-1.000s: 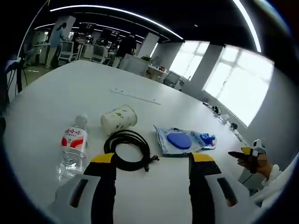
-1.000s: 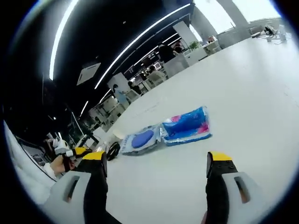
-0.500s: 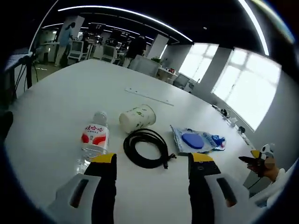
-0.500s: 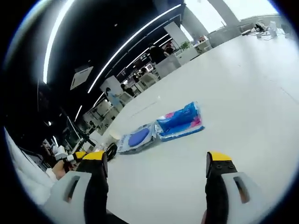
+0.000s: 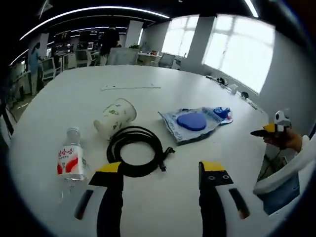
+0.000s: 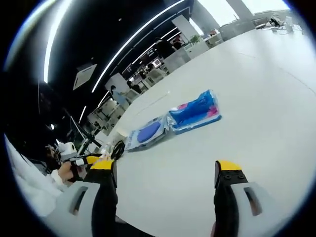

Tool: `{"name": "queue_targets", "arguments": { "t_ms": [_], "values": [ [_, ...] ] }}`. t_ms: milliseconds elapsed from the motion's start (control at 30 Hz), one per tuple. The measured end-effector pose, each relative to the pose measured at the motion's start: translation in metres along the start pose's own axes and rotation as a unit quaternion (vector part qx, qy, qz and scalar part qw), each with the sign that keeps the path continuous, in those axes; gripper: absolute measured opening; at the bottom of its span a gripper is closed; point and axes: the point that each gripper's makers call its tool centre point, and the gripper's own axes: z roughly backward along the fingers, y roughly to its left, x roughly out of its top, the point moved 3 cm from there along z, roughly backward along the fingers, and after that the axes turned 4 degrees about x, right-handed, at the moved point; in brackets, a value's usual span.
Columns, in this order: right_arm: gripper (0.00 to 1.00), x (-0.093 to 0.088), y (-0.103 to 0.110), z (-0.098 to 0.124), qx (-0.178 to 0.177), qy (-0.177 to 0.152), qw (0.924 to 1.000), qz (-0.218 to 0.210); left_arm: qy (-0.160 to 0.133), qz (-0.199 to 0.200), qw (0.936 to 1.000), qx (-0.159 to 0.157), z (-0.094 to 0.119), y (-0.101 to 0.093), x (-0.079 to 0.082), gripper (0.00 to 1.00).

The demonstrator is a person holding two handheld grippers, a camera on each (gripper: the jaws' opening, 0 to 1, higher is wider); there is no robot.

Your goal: Arrange the tabletop items into an orderly group along one side of the table until the central work area is clear of visible clutter.

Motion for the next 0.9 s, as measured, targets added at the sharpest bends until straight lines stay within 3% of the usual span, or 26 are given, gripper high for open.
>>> {"name": "queue_targets", "arguments": {
  "t_ms": [100,300,433,700,767,900],
  "values": [
    [0.79,-0.002,-0.004,0.005,-0.002,-0.003,1.0,-0.007,0.018,-0.029,0.9994,-0.005,-0.016,0.0,0.001,0.59],
    [0.76,-0.008,-0.008,0.013,-0.01,-0.004,0.9998,-0.018,0.055,-0.054,0.9971,0.003,-0.046,0.007,-0.003,0.52],
    [0.74,-0.008,-0.008,0.017,-0.012,-0.017,0.9992,-0.035,0.076,-0.057,0.9955,0.005,-0.057,0.007,-0.009,0.53],
    [0.73,-0.012,-0.01,0.011,-0.011,-0.012,0.999,-0.042,0.082,-0.066,0.9943,0.014,-0.069,0.012,-0.014,0.39],
    [0.72,-0.013,-0.008,0.007,-0.008,-0.007,0.9991,-0.042,0.07,-0.088,0.9933,0.029,-0.069,0.011,-0.011,0.36],
    [0.72,-0.013,0.0,0.0,0.002,-0.002,0.9992,-0.04,0.067,-0.079,0.9945,0.017,-0.07,0.0,-0.01,0.17]
  ]
}}
